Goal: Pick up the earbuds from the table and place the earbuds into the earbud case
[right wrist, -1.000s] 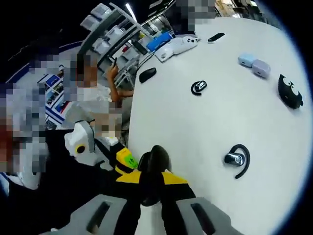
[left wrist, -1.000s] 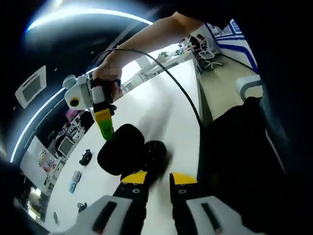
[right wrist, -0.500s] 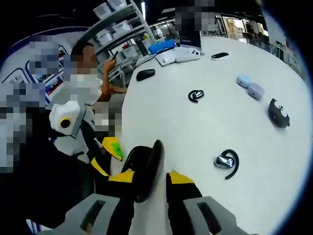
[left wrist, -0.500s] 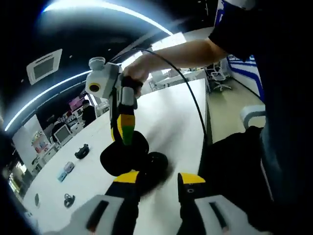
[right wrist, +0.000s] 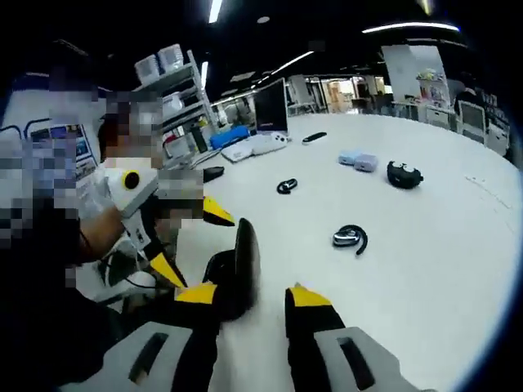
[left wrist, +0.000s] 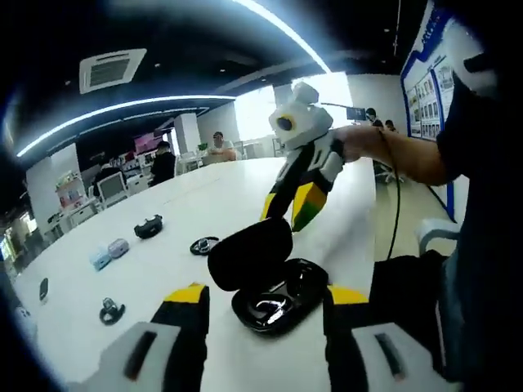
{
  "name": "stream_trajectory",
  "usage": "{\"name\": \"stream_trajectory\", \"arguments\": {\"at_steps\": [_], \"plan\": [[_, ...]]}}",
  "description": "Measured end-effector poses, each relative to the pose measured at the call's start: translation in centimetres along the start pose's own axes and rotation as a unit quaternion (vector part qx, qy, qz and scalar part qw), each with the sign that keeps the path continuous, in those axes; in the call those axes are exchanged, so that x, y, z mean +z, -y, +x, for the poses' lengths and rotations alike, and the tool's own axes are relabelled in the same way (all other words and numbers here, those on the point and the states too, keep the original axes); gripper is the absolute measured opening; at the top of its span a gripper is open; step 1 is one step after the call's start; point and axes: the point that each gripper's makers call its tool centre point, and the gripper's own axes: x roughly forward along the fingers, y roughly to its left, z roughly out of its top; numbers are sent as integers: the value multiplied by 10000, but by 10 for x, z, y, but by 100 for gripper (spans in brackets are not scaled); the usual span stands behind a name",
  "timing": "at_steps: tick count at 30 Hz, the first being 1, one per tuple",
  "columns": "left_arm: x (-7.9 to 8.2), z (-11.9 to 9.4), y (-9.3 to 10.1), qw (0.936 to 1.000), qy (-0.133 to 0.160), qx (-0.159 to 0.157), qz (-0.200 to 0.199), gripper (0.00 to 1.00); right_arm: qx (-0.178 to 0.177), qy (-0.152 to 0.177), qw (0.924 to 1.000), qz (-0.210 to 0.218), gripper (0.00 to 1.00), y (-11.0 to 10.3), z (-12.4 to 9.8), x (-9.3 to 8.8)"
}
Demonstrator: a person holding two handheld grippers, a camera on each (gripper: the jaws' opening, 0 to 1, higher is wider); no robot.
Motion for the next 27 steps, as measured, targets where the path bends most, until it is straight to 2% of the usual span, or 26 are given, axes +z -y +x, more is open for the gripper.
{"name": "stream_trajectory", "arguments": {"at_steps": [3, 5, 8, 11, 16, 21, 27], "plan": [[-1, 6, 0, 9992, 37, -210, -324, 57, -98, 227, 9989, 398, 24, -5, 4, -10], [-2, 9, -2, 9992, 17, -205, -346, 56, -201, 359, 9968, 683, 23, -6, 8, -15], [-8, 13, -1, 9992, -106, -203, -316, 54, -333, 390, 9937, 997, 22, -9, 14, -26], [-8, 14, 2, 9990, -90, -260, -352, 53, -307, 467, 9914, 1184, 20, -14, 19, -31], [-5, 15, 3, 9992, -8, -252, -324, 51, -471, 543, 9891, 1282, 11, -10, 22, -33], [-4, 15, 4, 9993, 58, -200, -297, 47, -528, 661, 9870, 1367, 9, -6, 24, -29], [-2, 20, 3, 9995, 141, -95, -278, 47, -728, 776, 9852, 1343, 9, 9, 26, -20]]}}
